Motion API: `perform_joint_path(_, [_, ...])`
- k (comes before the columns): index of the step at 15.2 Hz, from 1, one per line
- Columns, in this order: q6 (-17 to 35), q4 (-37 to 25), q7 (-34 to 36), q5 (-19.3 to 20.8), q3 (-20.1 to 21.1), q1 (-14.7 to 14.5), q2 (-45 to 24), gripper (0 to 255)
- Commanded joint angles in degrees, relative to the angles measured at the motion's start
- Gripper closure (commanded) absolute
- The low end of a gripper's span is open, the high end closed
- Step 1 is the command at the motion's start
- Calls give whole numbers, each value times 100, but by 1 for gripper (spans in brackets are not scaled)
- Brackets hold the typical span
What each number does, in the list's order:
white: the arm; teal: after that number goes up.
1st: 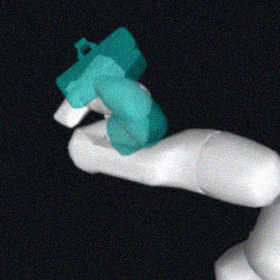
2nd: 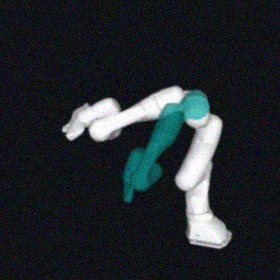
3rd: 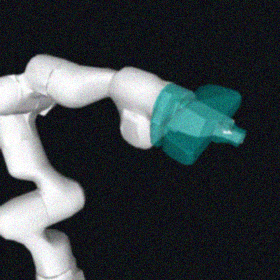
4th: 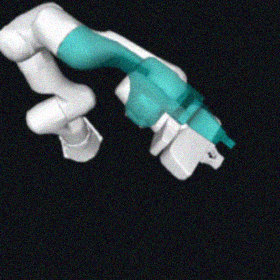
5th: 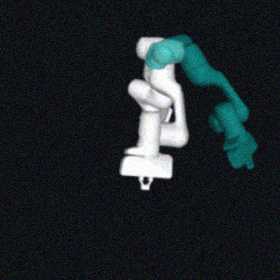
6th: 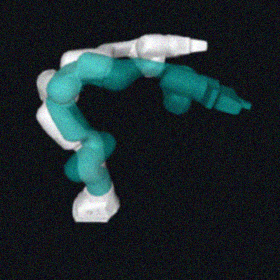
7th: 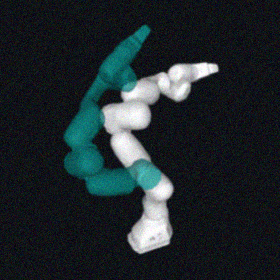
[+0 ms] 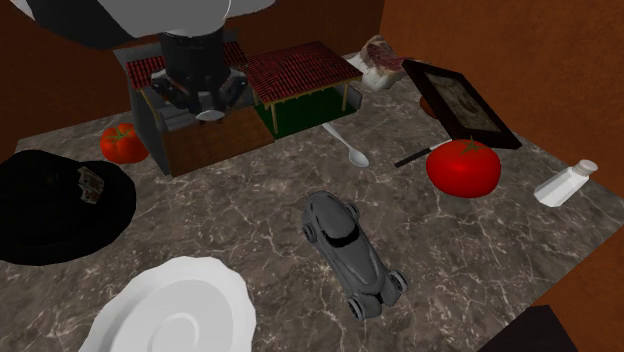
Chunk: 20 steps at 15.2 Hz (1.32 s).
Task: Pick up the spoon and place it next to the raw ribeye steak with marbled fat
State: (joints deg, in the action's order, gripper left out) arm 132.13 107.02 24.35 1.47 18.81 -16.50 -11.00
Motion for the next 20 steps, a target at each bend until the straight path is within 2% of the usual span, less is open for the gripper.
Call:
perform_joint_path(1, [7, 114, -267, -122, -53, 151, 106, 255])
perform_joint_path(10, [-28, 439, -1708, -676, -446, 913, 398, 255])
perform_joint_path(20, [-314, 155, -3164, -1063, -942, 1682, 233, 255])
